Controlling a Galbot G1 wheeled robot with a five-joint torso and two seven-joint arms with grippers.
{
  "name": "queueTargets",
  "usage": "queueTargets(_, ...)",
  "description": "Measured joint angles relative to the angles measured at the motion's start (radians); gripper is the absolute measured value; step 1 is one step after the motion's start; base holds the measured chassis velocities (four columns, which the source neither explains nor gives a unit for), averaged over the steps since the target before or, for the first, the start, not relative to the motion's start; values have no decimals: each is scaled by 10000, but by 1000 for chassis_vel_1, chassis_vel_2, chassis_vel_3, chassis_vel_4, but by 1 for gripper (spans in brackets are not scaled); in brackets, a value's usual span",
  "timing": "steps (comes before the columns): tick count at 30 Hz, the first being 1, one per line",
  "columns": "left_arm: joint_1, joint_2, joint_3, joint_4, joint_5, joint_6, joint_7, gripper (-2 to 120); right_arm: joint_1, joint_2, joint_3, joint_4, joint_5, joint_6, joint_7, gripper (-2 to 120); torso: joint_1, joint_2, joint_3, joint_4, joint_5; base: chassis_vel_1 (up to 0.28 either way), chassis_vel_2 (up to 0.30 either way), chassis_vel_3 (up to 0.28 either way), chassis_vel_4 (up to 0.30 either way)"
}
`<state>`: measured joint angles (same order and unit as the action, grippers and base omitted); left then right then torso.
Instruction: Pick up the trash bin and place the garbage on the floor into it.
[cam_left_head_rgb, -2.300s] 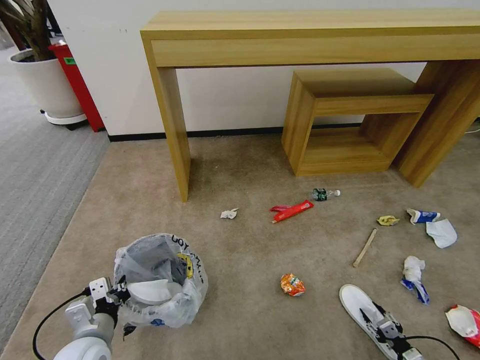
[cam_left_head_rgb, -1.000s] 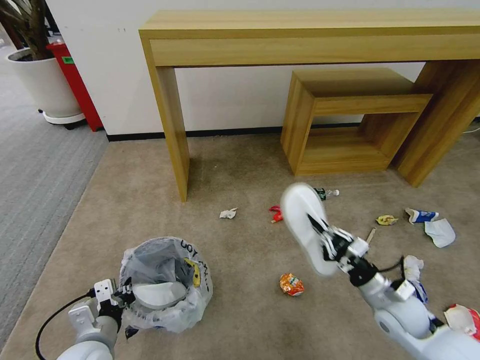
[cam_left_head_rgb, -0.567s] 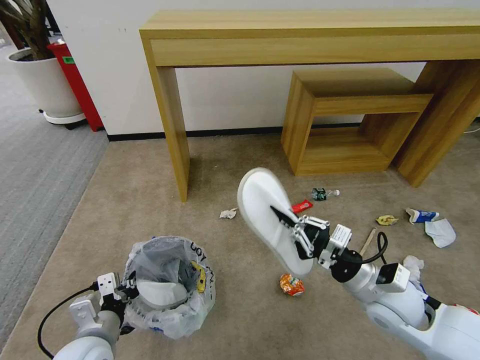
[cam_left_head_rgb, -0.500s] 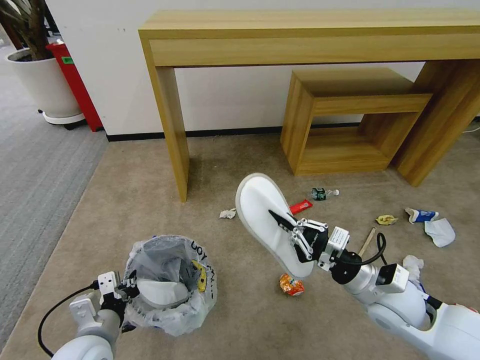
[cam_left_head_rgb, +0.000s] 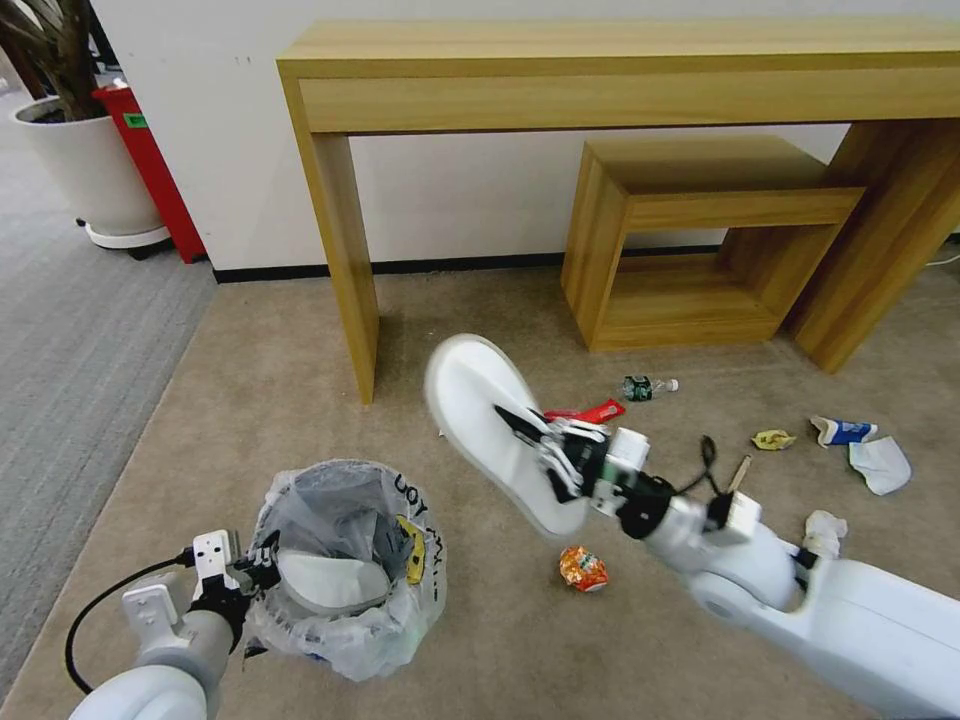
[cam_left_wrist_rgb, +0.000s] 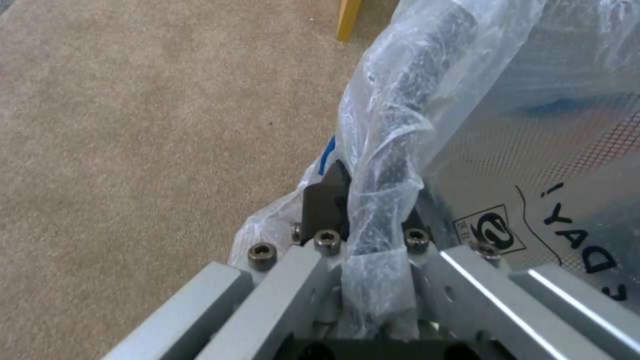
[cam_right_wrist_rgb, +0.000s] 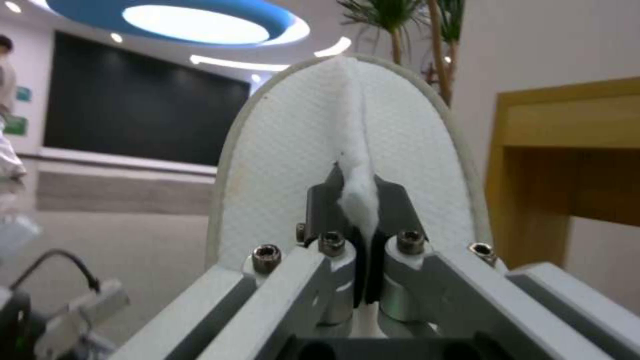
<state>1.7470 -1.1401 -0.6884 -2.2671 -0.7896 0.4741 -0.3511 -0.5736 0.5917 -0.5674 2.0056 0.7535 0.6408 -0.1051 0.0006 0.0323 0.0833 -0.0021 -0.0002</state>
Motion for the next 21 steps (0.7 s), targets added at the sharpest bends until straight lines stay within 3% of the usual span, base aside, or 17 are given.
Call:
queueTargets(1, 0, 0, 0, 0, 0, 0, 0, 0, 0, 0, 0, 0, 0, 0, 0, 0, 0, 0, 0, 0, 0, 0, 0, 0, 0)
queueTargets(5, 314, -144, -159, -181, 35, -11, 3, 0, 1138, 1407, -1412, -657, -51, 35, 290, 0, 0, -1, 0, -2, 2, 0, 0, 0, 0)
queueTargets(12, 476, -355, -283, -314, 89, -46, 8, 0, 2002, 2918, -2715, -1688, -338, 195, 357, 0, 0, -1, 1, -1, -1, 0, 0, 0, 0)
queueTargets(21, 605, -457, -339, -397, 137, -88, 20, 0, 2432, 3875, -3602, -2677, -660, 372, 300, 0, 0, 0, 1, -2, 0, 0, 0, 0, 0)
